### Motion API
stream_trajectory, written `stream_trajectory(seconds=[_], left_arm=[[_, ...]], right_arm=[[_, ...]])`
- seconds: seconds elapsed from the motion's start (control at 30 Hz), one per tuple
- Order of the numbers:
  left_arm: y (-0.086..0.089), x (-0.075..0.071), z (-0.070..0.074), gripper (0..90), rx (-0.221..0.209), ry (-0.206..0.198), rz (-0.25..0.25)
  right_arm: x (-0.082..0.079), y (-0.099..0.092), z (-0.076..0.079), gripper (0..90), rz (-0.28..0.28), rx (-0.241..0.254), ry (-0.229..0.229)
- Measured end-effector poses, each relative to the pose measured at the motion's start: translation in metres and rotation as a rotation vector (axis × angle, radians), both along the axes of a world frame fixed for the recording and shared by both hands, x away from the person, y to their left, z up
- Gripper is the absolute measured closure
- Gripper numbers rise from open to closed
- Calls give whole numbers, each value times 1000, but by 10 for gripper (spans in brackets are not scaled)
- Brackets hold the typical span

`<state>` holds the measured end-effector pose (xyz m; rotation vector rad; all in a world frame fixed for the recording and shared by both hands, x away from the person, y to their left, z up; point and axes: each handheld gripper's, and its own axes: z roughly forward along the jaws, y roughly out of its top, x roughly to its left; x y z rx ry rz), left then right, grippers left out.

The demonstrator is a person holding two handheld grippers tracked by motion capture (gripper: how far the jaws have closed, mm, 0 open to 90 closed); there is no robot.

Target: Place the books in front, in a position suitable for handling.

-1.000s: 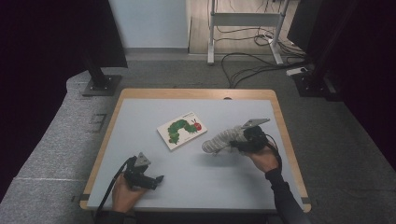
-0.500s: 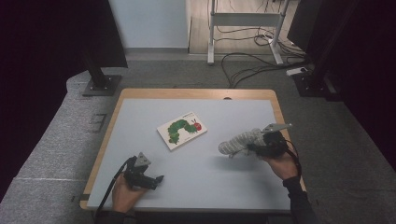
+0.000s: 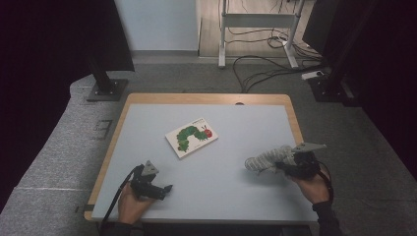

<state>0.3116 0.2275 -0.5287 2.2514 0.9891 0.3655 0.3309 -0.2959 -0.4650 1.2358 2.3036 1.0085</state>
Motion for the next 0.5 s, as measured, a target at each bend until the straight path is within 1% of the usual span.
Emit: stream_trajectory(seconds=[0.2,0.23,0.3,0.33,0.4,0.43,0.5], left_arm=[[0,0,0,0,0,0,0],[0,0,0,0,0,0,0],[0,0,0,0,0,0,0],[0,0,0,0,0,0,1],[0,0,0,0,-1,0,1],[0,0,0,0,-1,0,0],[0,0,0,0,0,0,1]], right_arm=[[-6,-2,-21,548,-17,-16,11],[-6,-2,-21,548,-17,-16,11],[-7,-2,-28,545,-20,-22,16],[-8,-1,-36,536,-21,-37,23],[-8,-1,-38,530,-22,-38,27],[-9,-2,-44,506,-25,-33,26],[-9,-3,-45,489,-29,-26,23]])
